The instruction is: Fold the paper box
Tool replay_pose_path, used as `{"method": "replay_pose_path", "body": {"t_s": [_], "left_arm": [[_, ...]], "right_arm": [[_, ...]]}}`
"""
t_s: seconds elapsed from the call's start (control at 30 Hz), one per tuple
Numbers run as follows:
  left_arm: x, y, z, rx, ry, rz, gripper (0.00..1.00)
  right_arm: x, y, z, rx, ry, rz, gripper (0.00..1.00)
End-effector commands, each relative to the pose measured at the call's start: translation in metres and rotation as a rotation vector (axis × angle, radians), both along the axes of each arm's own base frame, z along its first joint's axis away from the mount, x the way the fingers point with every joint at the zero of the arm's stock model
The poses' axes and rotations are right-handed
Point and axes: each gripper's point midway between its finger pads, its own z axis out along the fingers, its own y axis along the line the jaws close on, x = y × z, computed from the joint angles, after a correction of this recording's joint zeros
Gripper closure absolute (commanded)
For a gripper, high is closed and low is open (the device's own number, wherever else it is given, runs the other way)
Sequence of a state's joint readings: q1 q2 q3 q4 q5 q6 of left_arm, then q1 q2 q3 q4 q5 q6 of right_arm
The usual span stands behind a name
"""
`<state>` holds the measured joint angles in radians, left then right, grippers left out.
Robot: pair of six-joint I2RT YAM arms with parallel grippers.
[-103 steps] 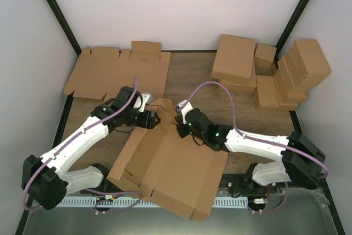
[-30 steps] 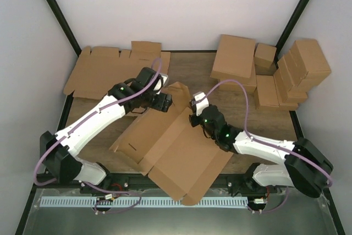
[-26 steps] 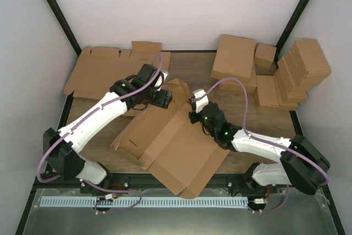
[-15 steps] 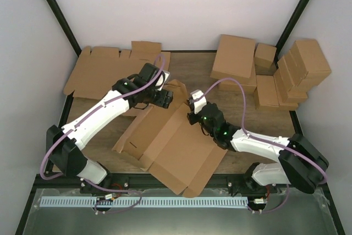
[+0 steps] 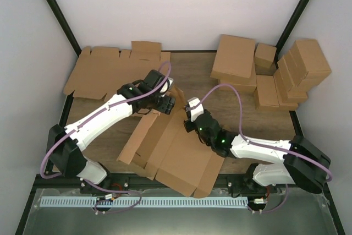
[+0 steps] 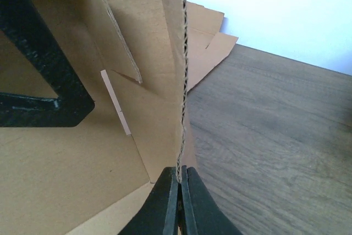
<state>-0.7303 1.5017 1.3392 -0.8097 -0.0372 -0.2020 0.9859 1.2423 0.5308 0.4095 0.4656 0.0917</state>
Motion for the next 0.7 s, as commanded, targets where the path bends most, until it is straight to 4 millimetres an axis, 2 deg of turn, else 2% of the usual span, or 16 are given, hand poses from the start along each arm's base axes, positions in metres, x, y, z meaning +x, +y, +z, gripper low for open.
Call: {"method": "replay_pose_path", "body": {"t_s": [0.0,0.2,0.67], "left_arm": [[-0.007,-0.005,0.006,-0.017,-0.029,-0.019,0.22],[-0.017,-0.008,-0.001,0.012,-0.029,-0.024,0.23],[-0.036,-0.029,0.005,0.035,-0.061,-0.073,0.23]], "right_arm": [[-0.007,0.005,0.012,0.108,-0.001,-0.017,0.99],[-0.018,0.002,0.001,0.113,0.057,-0.058,0.99],[-0.035,-0.011,-0.035,0.195,0.15,-0.077,0.99]]}}
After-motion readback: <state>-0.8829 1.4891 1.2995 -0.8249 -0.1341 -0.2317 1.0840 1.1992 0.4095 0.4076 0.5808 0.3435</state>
